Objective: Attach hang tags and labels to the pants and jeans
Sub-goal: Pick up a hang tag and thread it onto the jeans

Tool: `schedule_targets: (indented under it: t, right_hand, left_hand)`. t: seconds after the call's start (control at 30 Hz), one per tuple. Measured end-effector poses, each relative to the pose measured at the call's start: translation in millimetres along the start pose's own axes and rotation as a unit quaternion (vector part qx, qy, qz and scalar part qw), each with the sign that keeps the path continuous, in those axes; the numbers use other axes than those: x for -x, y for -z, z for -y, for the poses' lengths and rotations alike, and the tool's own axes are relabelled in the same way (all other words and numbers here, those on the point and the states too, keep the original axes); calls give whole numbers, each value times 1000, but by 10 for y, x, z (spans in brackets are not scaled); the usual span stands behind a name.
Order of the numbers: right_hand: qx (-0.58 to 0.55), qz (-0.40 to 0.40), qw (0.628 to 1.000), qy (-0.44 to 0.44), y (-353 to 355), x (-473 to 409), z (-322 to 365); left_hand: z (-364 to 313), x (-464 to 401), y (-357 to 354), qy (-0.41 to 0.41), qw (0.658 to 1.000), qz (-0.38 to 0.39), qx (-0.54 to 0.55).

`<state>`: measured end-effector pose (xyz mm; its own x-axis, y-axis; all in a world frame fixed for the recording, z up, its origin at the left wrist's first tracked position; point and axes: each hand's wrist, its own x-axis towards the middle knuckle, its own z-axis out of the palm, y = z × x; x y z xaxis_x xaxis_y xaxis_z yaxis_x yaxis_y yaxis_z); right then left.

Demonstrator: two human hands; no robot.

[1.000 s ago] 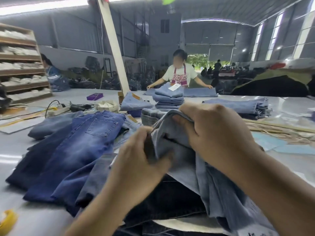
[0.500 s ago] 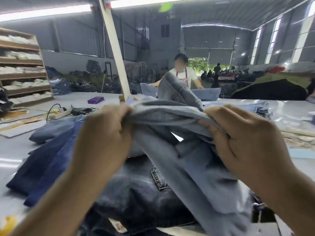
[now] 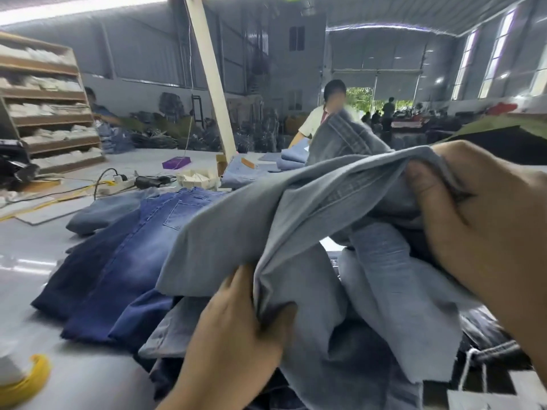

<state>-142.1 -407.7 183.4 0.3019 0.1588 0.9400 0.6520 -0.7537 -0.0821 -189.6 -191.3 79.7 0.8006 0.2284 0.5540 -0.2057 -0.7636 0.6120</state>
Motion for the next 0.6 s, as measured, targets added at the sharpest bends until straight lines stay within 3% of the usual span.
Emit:
schedule_targets:
  t: [0.13,0.33,0.5,0.6]
  right_hand:
    - [-71,64,986,-140,0,46,-88]
    - [-65,83,956,-275,90,346,-387]
    - [-106,-27,936,-333,117,638,-452]
    - [-103,-60,942,-315,131,639,-432]
  left_hand:
    - [118,-129,119,-23,1000,-17,4]
    - [6,-492,328,-44,986,-150,59]
    - [-87,-700,158,-104,969,-220,35]
    - [-184,-868,101,-158,949,-274,16]
